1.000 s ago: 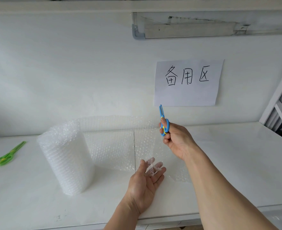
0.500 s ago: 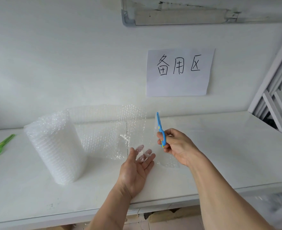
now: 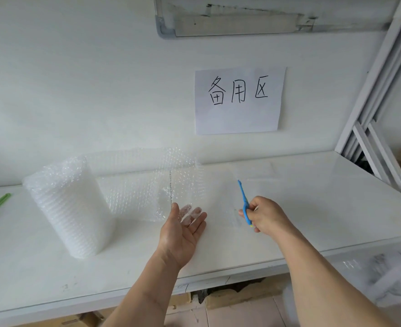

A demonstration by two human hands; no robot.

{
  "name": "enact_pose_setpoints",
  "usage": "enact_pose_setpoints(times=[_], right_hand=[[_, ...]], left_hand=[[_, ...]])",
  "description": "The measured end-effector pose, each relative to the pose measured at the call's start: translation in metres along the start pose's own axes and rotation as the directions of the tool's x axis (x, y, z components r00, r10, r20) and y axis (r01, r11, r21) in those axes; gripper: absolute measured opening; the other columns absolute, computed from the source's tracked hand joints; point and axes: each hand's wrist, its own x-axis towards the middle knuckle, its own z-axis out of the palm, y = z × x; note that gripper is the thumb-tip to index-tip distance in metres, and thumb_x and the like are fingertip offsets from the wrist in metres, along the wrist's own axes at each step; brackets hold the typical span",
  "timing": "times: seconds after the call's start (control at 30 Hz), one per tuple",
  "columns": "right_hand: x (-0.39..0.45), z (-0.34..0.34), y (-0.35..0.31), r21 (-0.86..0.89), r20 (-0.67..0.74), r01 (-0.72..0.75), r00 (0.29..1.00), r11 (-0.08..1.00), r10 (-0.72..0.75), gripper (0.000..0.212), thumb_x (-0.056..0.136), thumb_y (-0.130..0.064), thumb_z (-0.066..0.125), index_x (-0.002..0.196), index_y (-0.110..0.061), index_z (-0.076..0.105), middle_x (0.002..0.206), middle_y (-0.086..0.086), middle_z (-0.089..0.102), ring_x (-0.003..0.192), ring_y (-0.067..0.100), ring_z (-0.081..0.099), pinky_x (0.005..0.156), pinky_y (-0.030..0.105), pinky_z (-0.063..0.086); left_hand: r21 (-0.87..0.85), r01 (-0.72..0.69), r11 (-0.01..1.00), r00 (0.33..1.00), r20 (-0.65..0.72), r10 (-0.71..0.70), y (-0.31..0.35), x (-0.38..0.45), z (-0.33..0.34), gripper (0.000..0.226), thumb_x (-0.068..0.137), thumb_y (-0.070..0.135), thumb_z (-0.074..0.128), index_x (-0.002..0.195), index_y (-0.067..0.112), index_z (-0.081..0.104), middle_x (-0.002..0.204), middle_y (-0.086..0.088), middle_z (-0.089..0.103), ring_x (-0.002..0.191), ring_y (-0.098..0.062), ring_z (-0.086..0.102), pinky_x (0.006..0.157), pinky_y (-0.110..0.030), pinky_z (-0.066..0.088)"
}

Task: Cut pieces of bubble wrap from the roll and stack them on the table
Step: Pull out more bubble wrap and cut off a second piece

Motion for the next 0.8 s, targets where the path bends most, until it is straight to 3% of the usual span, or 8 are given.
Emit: enact_pose_setpoints(times=[0.1, 0.37, 0.5, 0.63, 0.73, 0.8], right_hand=[[-0.001, -0.003, 0.010, -0.047, -0.040, 0.015, 0.999, 0.999, -0.017, 0.020, 0.089, -0.011, 0.060, 0.075, -0.013, 0.046, 0.092, -0.001, 0.074, 0.086, 0.015, 0.070, 0.061, 0.034, 0.049], [0.000, -0.015, 0.001, -0.246, 0.099, -0.023, 0.994, 0.969, 0.049, 0.014, 0.091, -0.012, 0.053, 0.077, -0.016, 0.052, 0.099, -0.001, 0.074, 0.075, 0.028, 0.063, 0.070, 0.036, 0.056], [0.006, -0.019, -0.008, -0.397, 0.112, -0.048, 0.989, 0.917, 0.100, 0.017, 0.083, -0.011, 0.059, 0.070, -0.014, 0.050, 0.101, 0.004, 0.076, 0.061, 0.027, 0.058, 0.060, 0.031, 0.047], [0.006, -0.017, -0.009, -0.565, 0.095, -0.021, 0.991, 0.825, 0.090, 0.016, 0.085, -0.021, 0.065, 0.082, -0.013, 0.052, 0.110, 0.013, 0.073, 0.064, 0.024, 0.054, 0.058, 0.027, 0.040], [0.009, -0.014, -0.009, -0.605, 0.123, -0.010, 0.987, 0.796, 0.106, 0.015, 0.085, -0.017, 0.062, 0.081, -0.015, 0.048, 0.117, 0.011, 0.071, 0.067, 0.020, 0.050, 0.060, 0.025, 0.036], [0.009, -0.015, -0.011, -0.613, 0.144, 0.013, 0.985, 0.790, 0.096, 0.012, 0.087, -0.020, 0.059, 0.082, -0.015, 0.049, 0.104, 0.013, 0.073, 0.068, 0.021, 0.050, 0.060, 0.026, 0.036]], left_hand=[[0.005, 0.001, 1.000, 1.000, -0.013, -0.001, 0.000, -0.001, 0.000, 0.044, 0.101, 0.047, 0.044, 0.119, 0.008, 0.056, 0.115, -0.016, 0.067, 0.106, -0.031, 0.067, 0.092, -0.041, 0.050], [0.002, 0.001, 1.000, 0.999, -0.036, -0.001, 0.000, -0.005, 0.004, 0.045, 0.100, 0.044, 0.047, 0.122, 0.005, 0.055, 0.117, -0.018, 0.066, 0.104, -0.032, 0.066, 0.092, -0.041, 0.051], [0.013, 0.002, 1.000, 0.999, -0.043, -0.001, -0.001, -0.005, 0.005, 0.044, 0.100, 0.043, 0.050, 0.122, 0.005, 0.055, 0.114, -0.018, 0.067, 0.104, -0.032, 0.066, 0.094, -0.041, 0.051], [0.035, 0.000, 0.999, 0.999, -0.045, 0.002, 0.000, -0.005, 0.007, 0.042, 0.098, 0.042, 0.053, 0.118, 0.005, 0.057, 0.107, -0.016, 0.068, 0.104, -0.031, 0.066, 0.097, -0.041, 0.049], [0.083, -0.008, 0.996, 0.999, -0.030, 0.011, -0.001, -0.004, 0.007, 0.040, 0.095, 0.040, 0.059, 0.117, 0.006, 0.057, 0.108, -0.014, 0.067, 0.104, -0.030, 0.065, 0.097, -0.040, 0.050], [0.116, -0.015, 0.993, 1.000, -0.025, 0.018, -0.002, -0.003, 0.006, 0.039, 0.093, 0.039, 0.062, 0.115, 0.007, 0.058, 0.108, -0.014, 0.067, 0.104, -0.031, 0.065, 0.097, -0.040, 0.050]])
